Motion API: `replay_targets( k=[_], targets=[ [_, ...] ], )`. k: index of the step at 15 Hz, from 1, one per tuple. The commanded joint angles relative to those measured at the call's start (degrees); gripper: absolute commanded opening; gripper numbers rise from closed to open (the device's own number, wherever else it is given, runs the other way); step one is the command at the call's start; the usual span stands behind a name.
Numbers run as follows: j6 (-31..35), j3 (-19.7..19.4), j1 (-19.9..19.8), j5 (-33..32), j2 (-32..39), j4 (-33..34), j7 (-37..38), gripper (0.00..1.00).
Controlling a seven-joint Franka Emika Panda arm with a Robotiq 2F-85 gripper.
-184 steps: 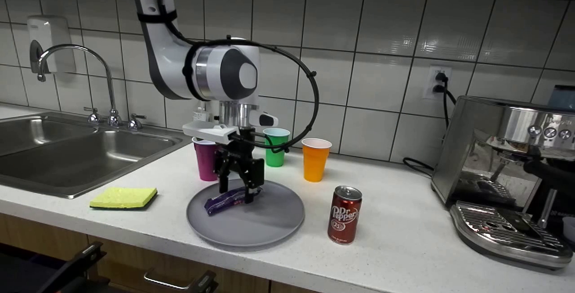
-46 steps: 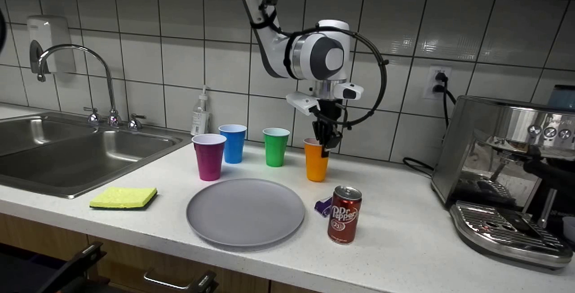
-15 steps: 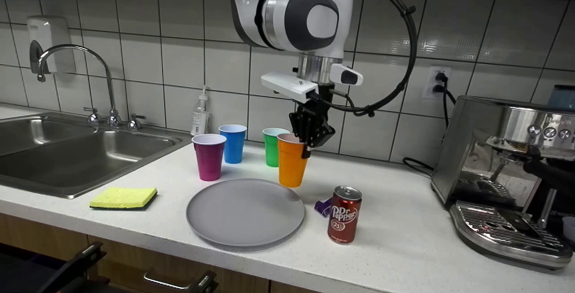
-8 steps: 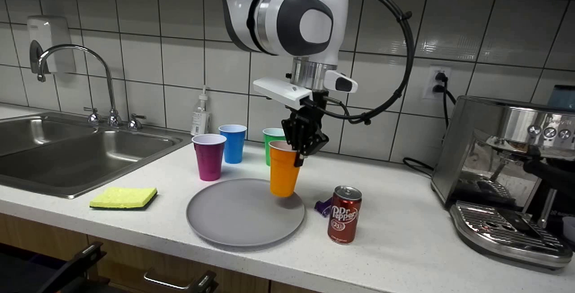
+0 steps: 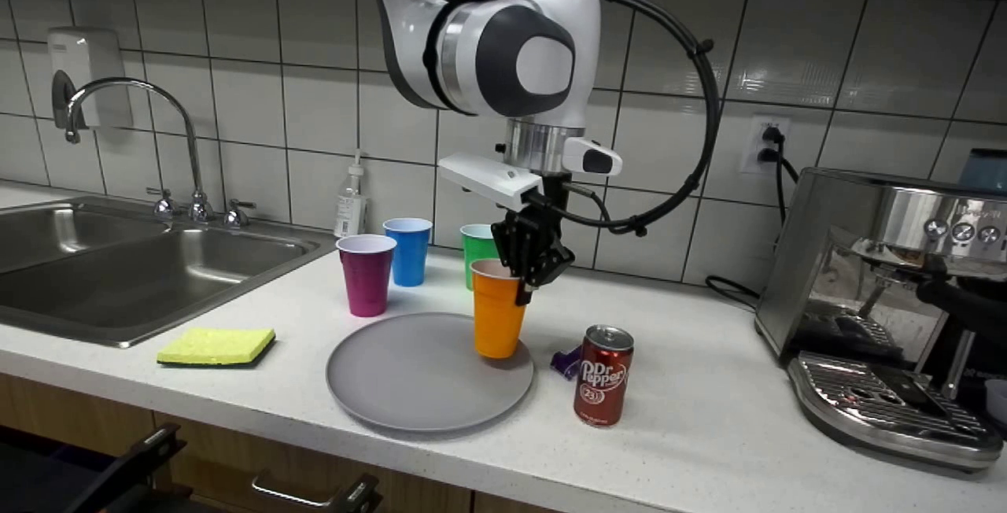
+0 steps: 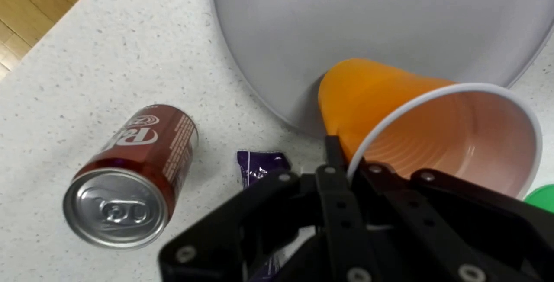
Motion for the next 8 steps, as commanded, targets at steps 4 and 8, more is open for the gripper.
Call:
replay_targets(
  k=[4,8],
  targets=[
    [3.0,0.55,0.12,-1.14,0.51,-1.2,0.76,0.01],
    [1.51,0.44,-0.18,-1.13,-1.61,-1.89,-0.39,0.01]
  ],
)
